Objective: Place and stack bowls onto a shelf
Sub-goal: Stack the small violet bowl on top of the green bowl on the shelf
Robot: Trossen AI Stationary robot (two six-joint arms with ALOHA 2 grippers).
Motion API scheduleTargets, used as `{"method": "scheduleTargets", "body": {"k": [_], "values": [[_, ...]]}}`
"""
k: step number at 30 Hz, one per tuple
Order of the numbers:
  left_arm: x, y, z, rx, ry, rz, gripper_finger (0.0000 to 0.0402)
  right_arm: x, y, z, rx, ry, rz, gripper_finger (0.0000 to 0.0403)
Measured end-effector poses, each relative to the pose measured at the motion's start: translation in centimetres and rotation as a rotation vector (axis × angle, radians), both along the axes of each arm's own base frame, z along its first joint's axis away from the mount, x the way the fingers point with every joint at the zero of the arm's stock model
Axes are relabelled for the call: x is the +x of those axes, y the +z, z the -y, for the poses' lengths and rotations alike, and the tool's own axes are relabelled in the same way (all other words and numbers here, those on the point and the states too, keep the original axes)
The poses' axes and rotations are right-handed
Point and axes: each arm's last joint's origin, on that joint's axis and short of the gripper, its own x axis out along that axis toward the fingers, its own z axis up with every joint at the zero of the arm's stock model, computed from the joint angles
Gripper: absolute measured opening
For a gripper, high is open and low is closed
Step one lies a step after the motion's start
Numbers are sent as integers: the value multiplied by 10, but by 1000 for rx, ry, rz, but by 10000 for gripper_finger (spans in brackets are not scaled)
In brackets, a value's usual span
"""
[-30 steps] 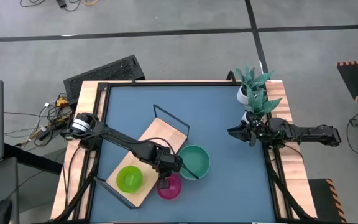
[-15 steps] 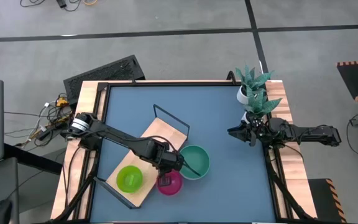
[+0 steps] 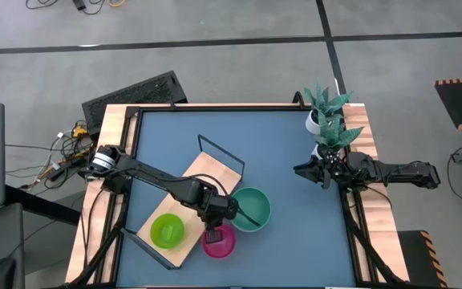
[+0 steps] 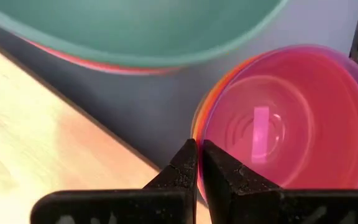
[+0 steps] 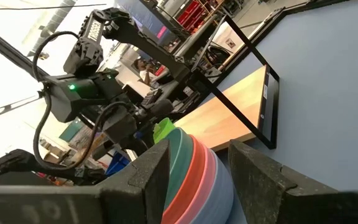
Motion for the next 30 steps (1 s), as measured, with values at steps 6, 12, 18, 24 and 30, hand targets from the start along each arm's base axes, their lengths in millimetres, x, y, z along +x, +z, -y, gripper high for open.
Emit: {"method": "scheduleTargets", "body": {"k": [6, 12, 18, 24, 30], "values": [[2, 1, 4, -8, 23, 28, 0, 0, 0, 0, 1, 1, 0, 189], [1, 4, 6, -16, 26, 37, 0, 0, 0, -1, 1, 18, -2, 189], [-3, 21, 3, 4, 69, 94, 0, 0, 0, -1, 1, 22, -3, 189], [-3, 22, 3, -19, 72, 93, 0, 0, 0, -1, 1, 26, -2, 189], [-6, 27, 4, -49, 63, 89, 0, 0, 0, -1, 1, 27, -1, 189]]}}
